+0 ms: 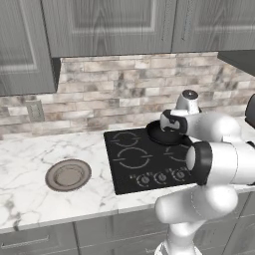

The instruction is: Pick up the butter stick and place it in the pan. Then turn on the burner for the pan.

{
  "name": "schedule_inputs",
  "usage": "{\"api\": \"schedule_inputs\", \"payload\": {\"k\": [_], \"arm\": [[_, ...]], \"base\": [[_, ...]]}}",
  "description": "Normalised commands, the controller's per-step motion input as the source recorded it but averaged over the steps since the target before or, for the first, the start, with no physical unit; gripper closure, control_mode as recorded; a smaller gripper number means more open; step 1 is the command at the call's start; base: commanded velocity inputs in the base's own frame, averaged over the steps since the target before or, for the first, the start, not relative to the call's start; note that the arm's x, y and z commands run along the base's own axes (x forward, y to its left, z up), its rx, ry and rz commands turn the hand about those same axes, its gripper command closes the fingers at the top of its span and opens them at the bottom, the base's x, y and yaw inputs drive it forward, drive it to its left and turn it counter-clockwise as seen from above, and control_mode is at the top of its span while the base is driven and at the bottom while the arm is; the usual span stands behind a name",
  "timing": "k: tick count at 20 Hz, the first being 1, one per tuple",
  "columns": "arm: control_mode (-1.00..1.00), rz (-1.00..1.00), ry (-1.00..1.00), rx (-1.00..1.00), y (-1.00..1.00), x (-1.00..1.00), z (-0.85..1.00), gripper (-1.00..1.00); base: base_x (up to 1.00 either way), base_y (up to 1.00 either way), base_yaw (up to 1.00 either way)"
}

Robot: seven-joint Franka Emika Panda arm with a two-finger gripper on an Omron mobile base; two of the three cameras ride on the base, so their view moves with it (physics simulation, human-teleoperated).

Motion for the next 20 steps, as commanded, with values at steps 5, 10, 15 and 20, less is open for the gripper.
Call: {"api": "schedule_inputs", "payload": {"k": [5, 10, 15, 20], "arm": [[-1.00, 0.00, 0.03, 0.00, -0.17, 0.18, -0.25, 1.00], [-1.00, 0.00, 0.01, 0.01, -0.12, 0.11, -0.25, 1.00], [-1.00, 0.00, 0.00, 0.00, -0.06, 0.10, -0.21, 1.00], [-1.00, 0.00, 0.01, 0.00, -0.03, 0.15, -0.19, 1.00]], "base": [[0.00, 0.00, 0.00], [0.00, 0.00, 0.00], [0.00, 0.00, 0.00], [0.00, 0.00, 0.00]]}}
